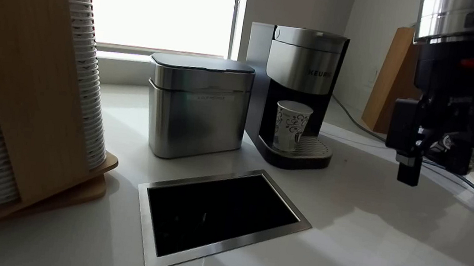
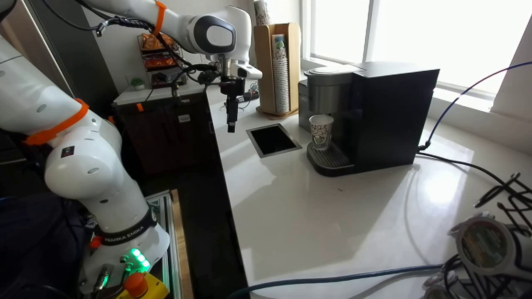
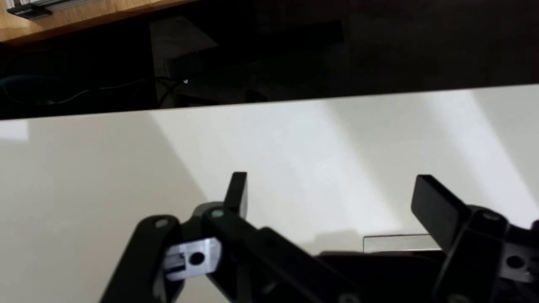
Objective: Open the storage bin
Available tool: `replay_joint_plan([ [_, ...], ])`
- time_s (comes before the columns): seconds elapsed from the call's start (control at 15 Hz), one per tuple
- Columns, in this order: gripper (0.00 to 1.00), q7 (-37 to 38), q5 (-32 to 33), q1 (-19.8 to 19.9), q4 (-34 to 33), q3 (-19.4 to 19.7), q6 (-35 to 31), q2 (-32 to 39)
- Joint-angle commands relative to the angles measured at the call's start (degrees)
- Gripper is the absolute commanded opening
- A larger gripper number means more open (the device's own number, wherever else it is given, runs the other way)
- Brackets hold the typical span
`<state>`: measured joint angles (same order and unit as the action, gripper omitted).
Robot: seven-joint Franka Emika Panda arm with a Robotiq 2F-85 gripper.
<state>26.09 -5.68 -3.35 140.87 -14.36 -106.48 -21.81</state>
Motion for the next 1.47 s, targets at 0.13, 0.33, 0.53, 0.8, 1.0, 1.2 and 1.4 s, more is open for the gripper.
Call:
replay_joint_plan([
  [0.13,1.0,0.24,0.28,-0.81,-0.1,0.78,0.14,0.08],
  [0.33,1.0,0.24,0.28,-0.81,-0.11,0.78,0.14,0.08],
  [0.53,1.0,0.24,0.28,-0.81,-0.11,0.78,0.14,0.08],
  [0.8,1.0,0.24,0.28,-0.81,-0.11,0.78,0.14,0.08],
  [1.0,1.0,4.09,1.09,0.11,-1.99,0.32,1.63,1.33],
  [1.2,1.0,12.92,0.33,1.78,-6.23,0.49,3.49,2.76],
  [1.4,1.0,19.51,-3.16,1.84,-11.79,1.63,3.24,5.06],
])
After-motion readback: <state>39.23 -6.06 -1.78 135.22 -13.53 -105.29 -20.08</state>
